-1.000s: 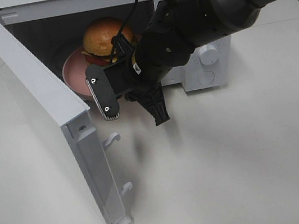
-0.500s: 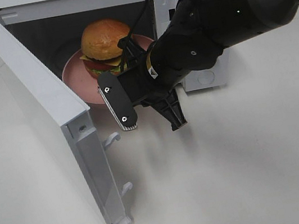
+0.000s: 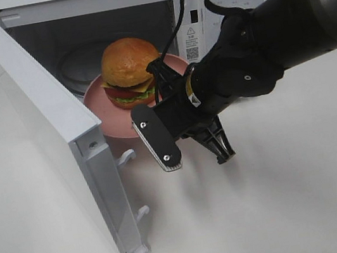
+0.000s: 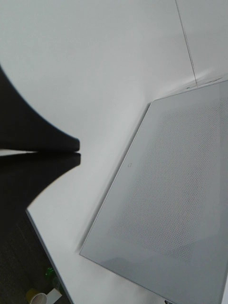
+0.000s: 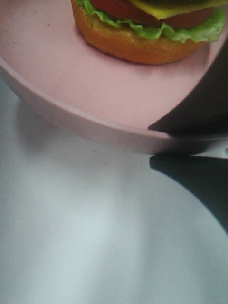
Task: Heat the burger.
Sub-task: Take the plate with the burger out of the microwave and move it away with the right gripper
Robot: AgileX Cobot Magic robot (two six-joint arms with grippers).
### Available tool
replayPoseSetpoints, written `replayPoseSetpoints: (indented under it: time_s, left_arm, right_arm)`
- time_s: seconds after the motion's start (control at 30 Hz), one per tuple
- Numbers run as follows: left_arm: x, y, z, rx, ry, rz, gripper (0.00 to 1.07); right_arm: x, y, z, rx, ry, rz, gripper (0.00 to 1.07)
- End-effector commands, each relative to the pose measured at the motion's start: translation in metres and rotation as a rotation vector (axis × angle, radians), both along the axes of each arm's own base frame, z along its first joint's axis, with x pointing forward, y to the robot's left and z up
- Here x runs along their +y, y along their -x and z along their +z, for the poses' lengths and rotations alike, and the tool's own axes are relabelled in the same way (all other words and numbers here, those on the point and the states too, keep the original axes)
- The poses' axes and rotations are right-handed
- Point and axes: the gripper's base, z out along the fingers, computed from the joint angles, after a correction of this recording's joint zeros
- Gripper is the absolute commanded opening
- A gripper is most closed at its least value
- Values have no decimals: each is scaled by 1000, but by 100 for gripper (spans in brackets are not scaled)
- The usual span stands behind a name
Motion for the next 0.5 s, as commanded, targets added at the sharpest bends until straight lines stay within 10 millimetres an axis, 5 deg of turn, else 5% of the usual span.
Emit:
replayPoseSetpoints:
  time_s: [0.03,0.5]
  left_arm:
    - [1,3,0,-20,6,-1,0]
    - [1,3,0,-20,6,-1,0]
  right_arm:
    - [-1,0,13,-50,-40,27,0]
    - [-8,5,29,-66,-36,4,0]
